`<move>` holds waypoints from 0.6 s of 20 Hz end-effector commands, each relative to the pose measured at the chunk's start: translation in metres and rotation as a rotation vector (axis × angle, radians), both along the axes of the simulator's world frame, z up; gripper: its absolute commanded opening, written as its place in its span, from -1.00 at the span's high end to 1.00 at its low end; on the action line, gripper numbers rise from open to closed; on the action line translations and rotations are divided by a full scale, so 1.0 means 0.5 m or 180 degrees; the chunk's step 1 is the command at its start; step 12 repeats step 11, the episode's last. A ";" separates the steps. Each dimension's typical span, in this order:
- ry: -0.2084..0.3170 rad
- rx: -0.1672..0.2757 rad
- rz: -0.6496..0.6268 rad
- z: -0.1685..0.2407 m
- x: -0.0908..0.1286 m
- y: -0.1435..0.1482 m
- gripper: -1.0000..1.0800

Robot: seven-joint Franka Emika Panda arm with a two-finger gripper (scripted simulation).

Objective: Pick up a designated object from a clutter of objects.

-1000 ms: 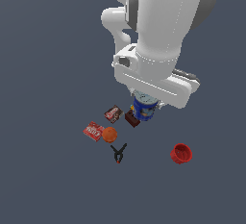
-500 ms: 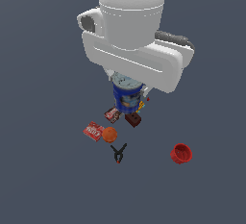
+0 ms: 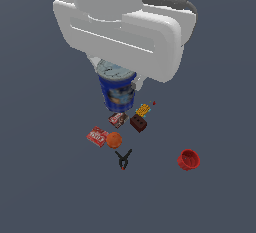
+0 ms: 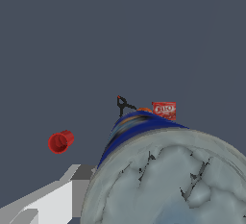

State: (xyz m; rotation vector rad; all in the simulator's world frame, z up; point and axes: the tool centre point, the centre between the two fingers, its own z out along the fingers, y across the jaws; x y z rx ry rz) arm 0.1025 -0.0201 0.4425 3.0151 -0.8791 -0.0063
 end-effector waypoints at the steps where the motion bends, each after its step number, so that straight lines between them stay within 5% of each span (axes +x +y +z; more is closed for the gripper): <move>1: -0.0013 0.0000 0.0002 0.018 0.005 -0.009 1.00; 12: -0.0013 -0.0001 0.0001 0.035 0.013 -0.020 1.00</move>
